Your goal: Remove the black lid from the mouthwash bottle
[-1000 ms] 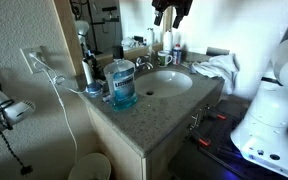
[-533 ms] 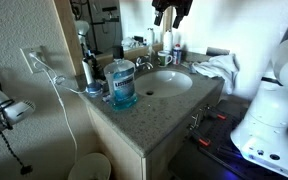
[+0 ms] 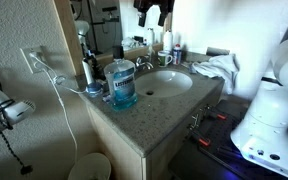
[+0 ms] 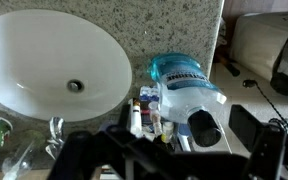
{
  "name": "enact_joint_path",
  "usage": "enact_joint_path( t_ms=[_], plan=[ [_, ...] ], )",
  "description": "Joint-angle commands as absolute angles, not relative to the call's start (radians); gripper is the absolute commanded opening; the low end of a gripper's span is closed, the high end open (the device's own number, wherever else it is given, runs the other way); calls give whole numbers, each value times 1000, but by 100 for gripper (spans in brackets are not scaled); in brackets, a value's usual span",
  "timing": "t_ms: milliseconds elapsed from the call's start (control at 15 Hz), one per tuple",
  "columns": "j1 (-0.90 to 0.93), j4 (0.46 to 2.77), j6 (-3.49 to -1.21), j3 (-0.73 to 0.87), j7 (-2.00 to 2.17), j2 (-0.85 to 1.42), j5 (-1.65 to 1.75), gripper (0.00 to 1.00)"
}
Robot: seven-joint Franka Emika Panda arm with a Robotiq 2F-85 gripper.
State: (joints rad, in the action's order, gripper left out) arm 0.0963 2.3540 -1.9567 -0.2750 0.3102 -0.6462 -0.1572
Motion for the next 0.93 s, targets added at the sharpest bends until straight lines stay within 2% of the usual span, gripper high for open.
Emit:
enact_joint_path(
  t_ms=[0,533,867],
  plan=[
    [82,2193,-1941,-323,348,-466,-68,100],
    [131,2006,-1949,-332,350,-192,53,100],
    [163,1964,-1942,-316,353,-110,59,100]
  ],
)
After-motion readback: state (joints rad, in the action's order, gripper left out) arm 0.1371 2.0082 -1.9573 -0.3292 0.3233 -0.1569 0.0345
